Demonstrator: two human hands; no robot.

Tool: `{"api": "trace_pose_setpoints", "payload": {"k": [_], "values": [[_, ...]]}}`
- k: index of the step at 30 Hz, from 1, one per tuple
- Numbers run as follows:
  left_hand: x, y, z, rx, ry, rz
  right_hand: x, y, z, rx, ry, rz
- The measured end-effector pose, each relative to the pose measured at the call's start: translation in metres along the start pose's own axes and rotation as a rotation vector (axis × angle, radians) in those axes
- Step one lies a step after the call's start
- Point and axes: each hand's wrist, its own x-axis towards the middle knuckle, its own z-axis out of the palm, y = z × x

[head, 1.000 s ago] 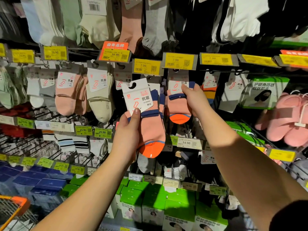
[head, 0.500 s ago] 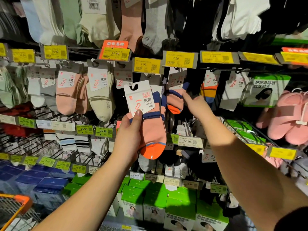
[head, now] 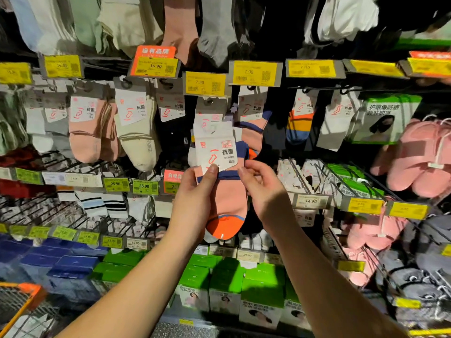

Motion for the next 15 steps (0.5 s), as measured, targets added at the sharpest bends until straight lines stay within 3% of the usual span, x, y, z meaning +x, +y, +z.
{"api": "trace_pose_setpoints", "payload": {"k": [15], "values": [[-0.005,-0.005,0.009,-0.032,0.011,0.003,-0.001,0.016,-0.011,0.306,-0.046,0.161]]}}
